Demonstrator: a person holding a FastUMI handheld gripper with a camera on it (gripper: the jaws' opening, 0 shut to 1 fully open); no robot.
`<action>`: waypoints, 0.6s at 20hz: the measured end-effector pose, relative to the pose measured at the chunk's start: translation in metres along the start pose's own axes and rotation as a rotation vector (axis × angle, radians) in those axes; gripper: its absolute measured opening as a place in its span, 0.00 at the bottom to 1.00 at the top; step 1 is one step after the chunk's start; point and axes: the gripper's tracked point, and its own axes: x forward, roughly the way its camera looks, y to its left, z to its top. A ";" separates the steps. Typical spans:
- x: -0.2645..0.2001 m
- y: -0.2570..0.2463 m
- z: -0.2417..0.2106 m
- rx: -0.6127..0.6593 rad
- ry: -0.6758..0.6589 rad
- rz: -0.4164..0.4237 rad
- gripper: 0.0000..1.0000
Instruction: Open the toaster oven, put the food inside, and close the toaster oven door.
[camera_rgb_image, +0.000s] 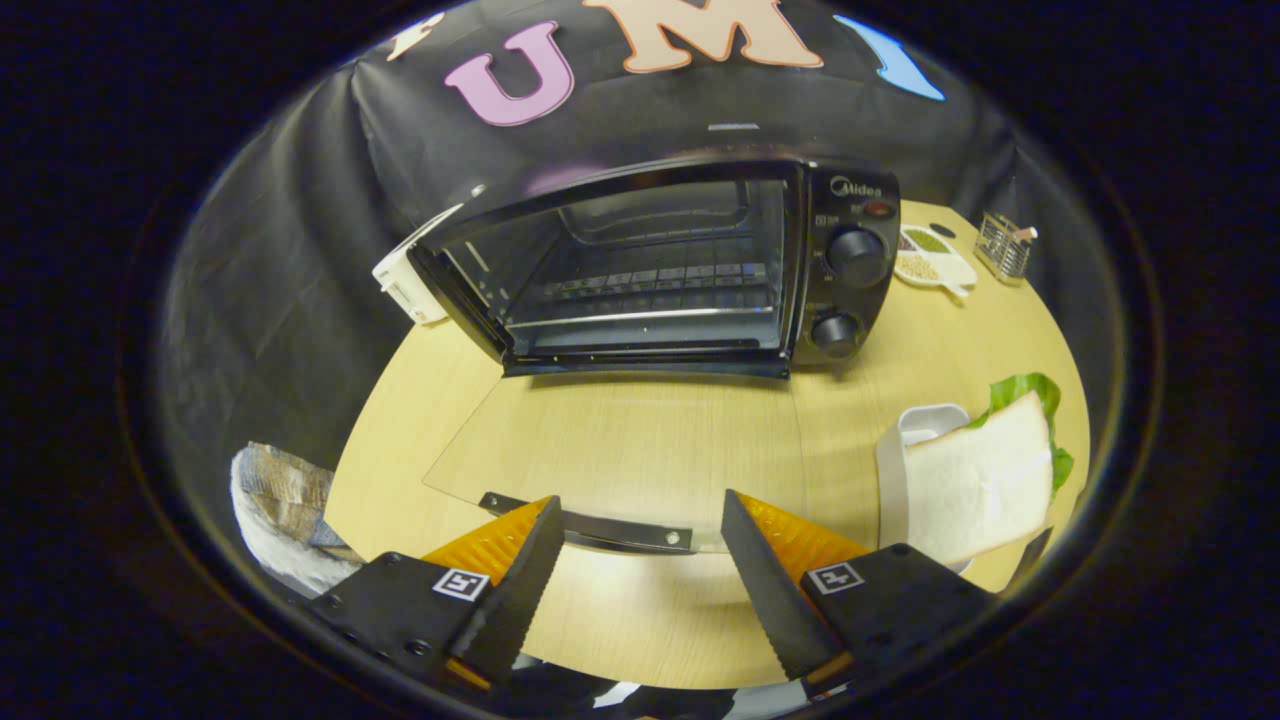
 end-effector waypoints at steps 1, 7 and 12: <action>0.004 -0.001 -0.006 0.011 0.014 0.001 0.99; 0.015 -0.008 -0.017 0.057 0.036 -0.010 0.98; 0.018 -0.009 -0.017 0.052 0.043 -0.016 0.95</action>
